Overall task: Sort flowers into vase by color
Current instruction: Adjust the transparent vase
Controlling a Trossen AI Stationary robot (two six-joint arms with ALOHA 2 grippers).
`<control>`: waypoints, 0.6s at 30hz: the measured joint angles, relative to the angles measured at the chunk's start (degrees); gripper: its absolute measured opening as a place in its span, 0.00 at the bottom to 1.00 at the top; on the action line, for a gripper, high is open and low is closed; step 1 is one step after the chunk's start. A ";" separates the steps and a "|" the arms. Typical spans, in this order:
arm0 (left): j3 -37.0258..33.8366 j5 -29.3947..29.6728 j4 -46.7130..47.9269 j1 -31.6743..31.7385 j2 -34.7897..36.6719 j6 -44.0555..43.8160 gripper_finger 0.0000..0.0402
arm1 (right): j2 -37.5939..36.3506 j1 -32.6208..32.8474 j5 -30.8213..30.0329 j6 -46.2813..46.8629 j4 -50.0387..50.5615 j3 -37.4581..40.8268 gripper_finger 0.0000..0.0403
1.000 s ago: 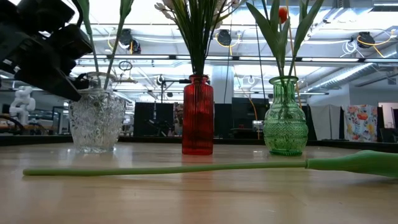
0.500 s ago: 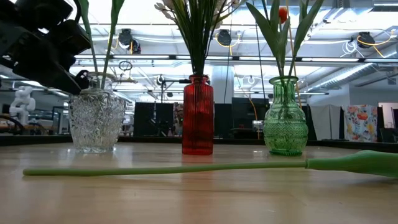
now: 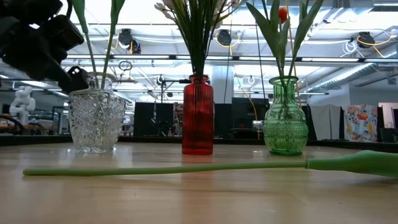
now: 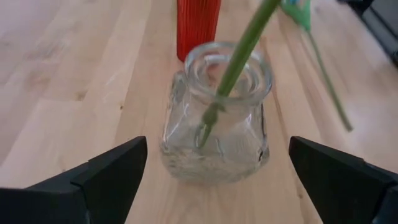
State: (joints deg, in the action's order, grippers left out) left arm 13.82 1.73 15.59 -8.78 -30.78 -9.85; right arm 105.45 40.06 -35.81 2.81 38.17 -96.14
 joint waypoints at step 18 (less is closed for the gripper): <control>7.72 1.84 9.85 -0.69 4.42 -12.50 0.74 | 0.00 0.15 -0.02 1.09 1.54 0.00 0.00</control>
State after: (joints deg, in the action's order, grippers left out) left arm 21.55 3.57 25.44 -9.47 -26.37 -22.35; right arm 105.45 40.21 -35.83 3.90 39.71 -96.14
